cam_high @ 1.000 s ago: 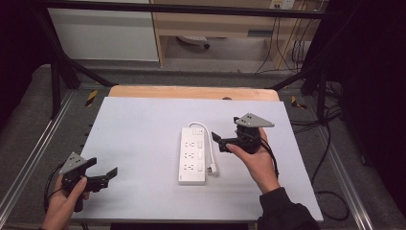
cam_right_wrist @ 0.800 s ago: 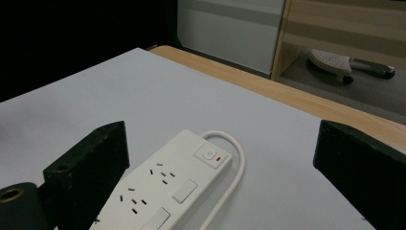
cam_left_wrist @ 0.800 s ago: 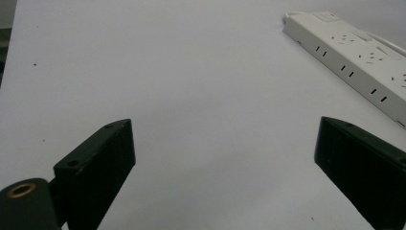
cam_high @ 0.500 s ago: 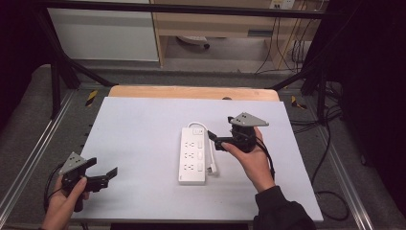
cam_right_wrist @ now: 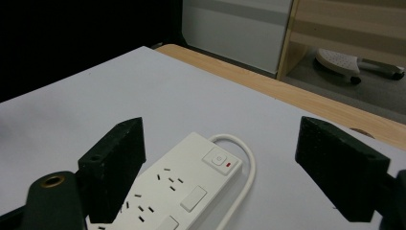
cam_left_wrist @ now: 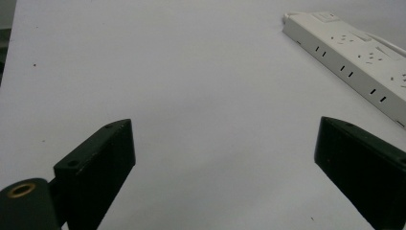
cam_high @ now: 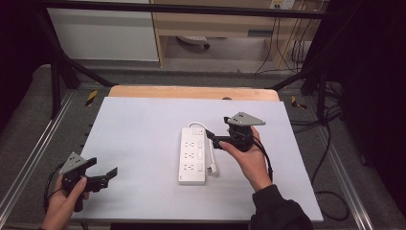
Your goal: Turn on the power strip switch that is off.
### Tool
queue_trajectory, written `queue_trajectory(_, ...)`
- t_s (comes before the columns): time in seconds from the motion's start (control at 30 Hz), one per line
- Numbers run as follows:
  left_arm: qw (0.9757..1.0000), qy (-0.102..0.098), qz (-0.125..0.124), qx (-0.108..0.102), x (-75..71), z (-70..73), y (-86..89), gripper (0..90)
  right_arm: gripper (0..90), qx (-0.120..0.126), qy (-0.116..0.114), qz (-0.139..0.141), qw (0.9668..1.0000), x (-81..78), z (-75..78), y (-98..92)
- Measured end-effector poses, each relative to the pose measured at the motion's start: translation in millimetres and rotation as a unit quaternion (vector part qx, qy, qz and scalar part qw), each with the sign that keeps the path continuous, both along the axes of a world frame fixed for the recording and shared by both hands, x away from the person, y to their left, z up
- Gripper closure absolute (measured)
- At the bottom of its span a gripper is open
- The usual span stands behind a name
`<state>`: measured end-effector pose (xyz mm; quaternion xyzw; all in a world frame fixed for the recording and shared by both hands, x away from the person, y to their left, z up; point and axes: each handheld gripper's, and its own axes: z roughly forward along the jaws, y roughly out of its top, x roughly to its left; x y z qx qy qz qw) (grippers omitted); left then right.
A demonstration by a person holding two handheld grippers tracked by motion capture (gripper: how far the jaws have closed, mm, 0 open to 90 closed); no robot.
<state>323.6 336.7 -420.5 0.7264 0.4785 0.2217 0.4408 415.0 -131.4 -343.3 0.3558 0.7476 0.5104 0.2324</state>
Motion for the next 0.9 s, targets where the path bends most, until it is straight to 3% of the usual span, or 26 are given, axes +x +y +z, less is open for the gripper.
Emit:
queue_trajectory(0.57,1.0000,0.000,-0.001,0.000,0.1,0.1,0.3,6.8,28.4,-0.002,0.006,0.014,0.9999,1.8,-3.7,13.0)
queue_trajectory(0.9,1.0000,0.001,0.000,-0.001,0.0,0.1,0.3,6.8,39.7,-0.004,0.010,0.024,0.9997,2.9,-9.2,21.0)
